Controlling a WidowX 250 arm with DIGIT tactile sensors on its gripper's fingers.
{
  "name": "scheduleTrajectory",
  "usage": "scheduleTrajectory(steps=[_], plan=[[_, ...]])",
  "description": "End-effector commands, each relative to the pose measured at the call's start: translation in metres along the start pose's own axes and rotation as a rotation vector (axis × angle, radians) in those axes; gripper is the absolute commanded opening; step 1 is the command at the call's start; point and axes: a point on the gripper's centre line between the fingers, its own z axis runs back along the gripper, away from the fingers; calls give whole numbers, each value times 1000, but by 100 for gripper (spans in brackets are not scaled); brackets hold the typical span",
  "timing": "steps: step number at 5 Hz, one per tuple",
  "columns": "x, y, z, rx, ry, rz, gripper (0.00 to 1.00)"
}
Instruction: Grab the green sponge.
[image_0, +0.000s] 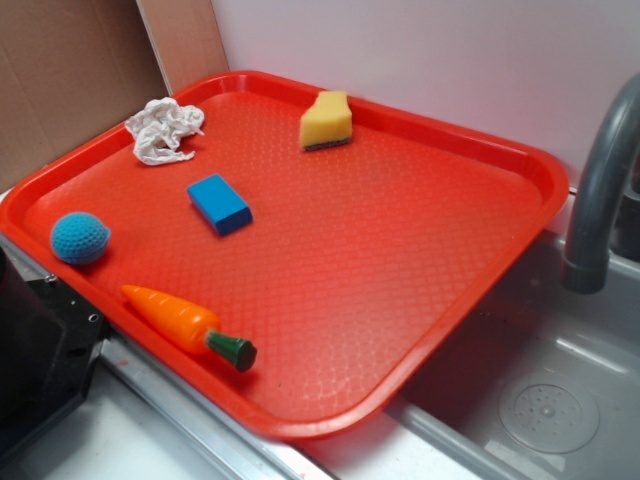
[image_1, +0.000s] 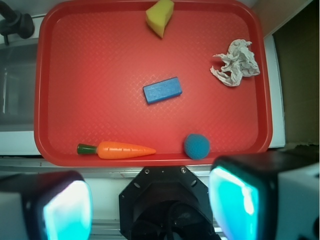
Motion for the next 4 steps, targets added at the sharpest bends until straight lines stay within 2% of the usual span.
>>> scheduleTrajectory(steps=[1, 2, 3, 4], plan=[[90, 36, -81, 98, 14, 426, 100], [135, 54, -115, 44, -30, 630, 100], [159, 61, -131, 6, -69, 681, 100], [177, 61, -144, -20, -160, 626, 100]])
